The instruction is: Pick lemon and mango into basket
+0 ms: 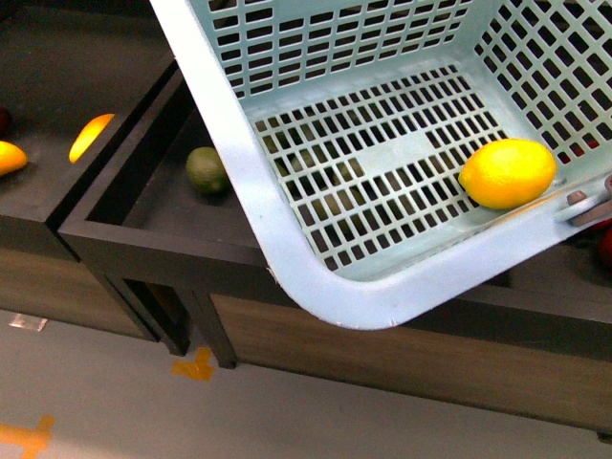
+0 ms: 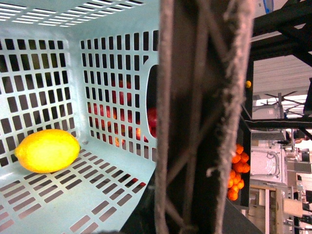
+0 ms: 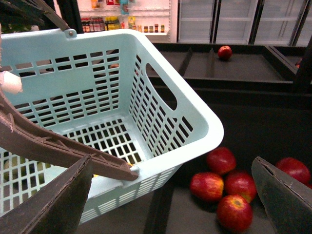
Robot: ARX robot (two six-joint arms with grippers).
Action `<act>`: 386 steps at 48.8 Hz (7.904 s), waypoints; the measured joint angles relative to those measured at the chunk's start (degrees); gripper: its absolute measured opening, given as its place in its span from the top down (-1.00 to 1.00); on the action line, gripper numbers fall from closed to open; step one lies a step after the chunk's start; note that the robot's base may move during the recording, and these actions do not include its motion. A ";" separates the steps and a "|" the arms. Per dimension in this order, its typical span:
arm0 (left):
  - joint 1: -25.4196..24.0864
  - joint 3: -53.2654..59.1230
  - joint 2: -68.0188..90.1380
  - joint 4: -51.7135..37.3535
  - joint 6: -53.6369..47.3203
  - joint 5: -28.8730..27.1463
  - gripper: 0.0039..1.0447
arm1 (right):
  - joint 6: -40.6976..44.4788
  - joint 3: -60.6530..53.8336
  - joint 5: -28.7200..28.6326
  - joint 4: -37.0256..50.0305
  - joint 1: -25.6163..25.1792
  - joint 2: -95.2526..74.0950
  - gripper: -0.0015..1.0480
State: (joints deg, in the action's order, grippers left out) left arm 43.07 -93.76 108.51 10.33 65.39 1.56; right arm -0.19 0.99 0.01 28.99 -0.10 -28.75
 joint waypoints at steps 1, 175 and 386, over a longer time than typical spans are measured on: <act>0.00 -0.02 0.00 0.00 0.00 -0.02 0.91 | 0.00 0.00 -0.04 0.00 0.00 0.02 -0.83; 0.11 -0.20 0.20 0.00 0.02 0.35 0.91 | 0.96 41.09 2.58 -2.80 -29.14 -89.94 -0.83; 0.00 -0.17 0.37 0.15 -0.02 0.02 0.91 | -0.09 1.51 -0.02 0.02 -0.11 -3.43 0.97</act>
State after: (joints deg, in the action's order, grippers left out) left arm 43.07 -93.93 108.88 10.48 65.36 1.58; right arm -0.27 2.50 -0.01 29.02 -0.21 -32.18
